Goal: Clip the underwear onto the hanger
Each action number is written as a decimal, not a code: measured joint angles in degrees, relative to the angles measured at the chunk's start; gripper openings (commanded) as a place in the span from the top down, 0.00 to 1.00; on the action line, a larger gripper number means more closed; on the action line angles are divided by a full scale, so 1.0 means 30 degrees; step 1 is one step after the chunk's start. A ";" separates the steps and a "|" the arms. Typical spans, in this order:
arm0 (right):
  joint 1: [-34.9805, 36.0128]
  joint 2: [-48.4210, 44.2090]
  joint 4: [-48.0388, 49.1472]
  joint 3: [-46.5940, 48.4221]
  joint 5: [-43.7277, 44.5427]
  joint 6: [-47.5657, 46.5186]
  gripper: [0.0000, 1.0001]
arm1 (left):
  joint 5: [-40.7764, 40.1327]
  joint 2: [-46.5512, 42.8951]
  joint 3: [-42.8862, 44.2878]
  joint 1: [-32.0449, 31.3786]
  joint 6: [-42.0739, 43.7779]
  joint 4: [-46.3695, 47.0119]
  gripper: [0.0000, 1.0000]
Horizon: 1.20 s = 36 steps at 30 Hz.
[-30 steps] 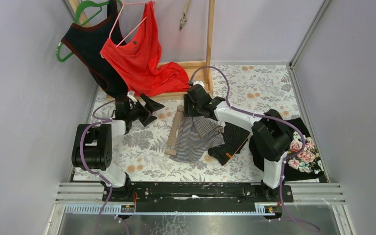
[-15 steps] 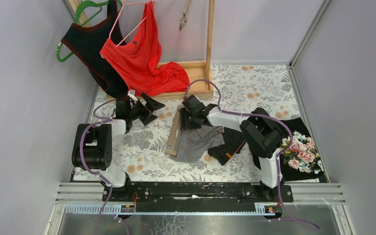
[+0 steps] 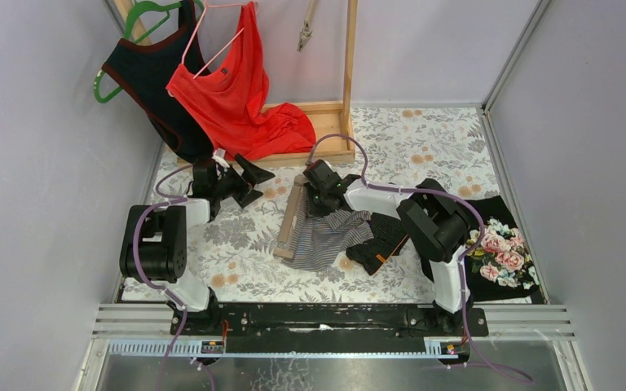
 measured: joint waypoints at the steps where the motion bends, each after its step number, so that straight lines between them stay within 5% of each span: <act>1: 0.0000 -0.0109 0.0175 -0.0138 0.0095 -0.0007 1.00 | 0.0189 0.0080 -0.0007 0.0066 -0.0175 0.0189 0.15; 5: -0.0073 -0.1617 0.0532 -0.0984 0.0758 -0.0240 1.00 | 0.1894 0.1530 -0.0539 0.0459 -0.2441 0.3949 0.15; 10: -0.0452 -0.4583 0.0991 -0.1137 0.1530 -0.1282 1.00 | 0.3701 0.4823 -0.2120 0.0714 -0.7125 1.0724 0.00; 18: -0.0729 -0.6455 0.1355 -0.0364 0.2120 -0.2812 1.00 | 0.4860 0.7278 -0.2470 0.0707 -1.2721 1.8782 0.00; 28: -0.0794 -0.7468 0.1559 -0.0423 0.1654 -0.4284 1.00 | 0.4962 0.7359 -0.1654 -0.0044 -1.4739 2.1420 0.00; 36: -0.1829 -0.9508 0.4546 -0.1115 -0.1639 -0.5807 1.00 | 0.4838 0.7366 -0.1537 -0.1042 -1.5351 2.1617 0.00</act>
